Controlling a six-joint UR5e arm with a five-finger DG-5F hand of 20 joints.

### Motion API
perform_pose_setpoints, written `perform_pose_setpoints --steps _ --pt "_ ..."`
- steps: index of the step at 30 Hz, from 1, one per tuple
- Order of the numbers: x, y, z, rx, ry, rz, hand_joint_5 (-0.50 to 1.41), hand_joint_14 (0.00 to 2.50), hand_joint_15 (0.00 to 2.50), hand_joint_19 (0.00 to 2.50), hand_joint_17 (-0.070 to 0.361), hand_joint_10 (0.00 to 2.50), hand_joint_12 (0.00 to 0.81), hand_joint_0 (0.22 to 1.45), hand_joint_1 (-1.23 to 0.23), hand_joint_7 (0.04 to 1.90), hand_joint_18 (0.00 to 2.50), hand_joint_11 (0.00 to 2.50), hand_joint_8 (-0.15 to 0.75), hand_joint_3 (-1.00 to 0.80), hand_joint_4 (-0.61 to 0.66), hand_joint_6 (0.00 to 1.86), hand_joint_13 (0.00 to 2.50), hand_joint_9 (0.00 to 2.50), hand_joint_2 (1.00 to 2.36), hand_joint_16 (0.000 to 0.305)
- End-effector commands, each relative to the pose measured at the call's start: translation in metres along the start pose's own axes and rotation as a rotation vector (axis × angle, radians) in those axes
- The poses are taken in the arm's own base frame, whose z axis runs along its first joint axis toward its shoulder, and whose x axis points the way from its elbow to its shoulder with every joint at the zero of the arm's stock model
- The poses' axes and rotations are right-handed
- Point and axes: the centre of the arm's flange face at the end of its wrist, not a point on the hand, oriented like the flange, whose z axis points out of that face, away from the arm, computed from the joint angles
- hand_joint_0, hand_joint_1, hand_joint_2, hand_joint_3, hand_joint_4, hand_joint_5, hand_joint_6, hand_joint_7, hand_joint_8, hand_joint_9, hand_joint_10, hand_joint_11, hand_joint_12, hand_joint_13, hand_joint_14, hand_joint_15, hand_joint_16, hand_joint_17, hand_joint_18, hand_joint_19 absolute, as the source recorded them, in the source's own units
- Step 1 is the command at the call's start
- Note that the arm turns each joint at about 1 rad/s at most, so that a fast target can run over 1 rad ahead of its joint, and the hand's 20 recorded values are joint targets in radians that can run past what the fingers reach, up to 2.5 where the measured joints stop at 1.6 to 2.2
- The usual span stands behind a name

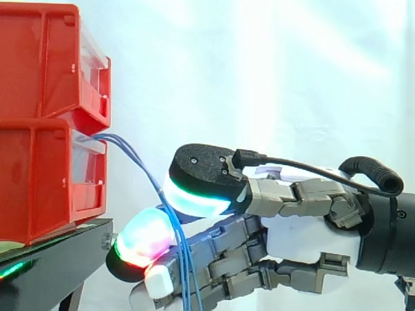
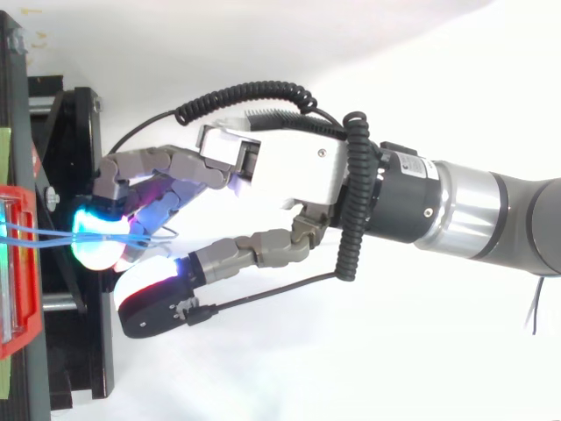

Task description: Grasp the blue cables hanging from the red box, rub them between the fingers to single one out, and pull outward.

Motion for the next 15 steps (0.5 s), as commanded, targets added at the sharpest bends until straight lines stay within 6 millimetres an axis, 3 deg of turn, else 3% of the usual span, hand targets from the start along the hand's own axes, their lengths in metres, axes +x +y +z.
perform_pose_setpoints --steps 1,15 --pt "-0.0019 0.0005 0.0001 0.008 0.001 -0.003 -0.09 0.01 0.27 0.41 0.117 0.01 0.332 0.59 -0.63 1.20 0.59 0.40 0.279 -0.39 0.22 0.50 0.65 0.90 1.01 0.052" --pt "-0.0061 0.0081 0.0057 0.009 0.000 -0.002 -0.09 0.01 0.27 0.40 0.117 0.02 0.331 0.60 -0.64 1.25 0.60 0.41 0.282 -0.38 0.18 0.52 0.66 0.92 1.01 0.052"
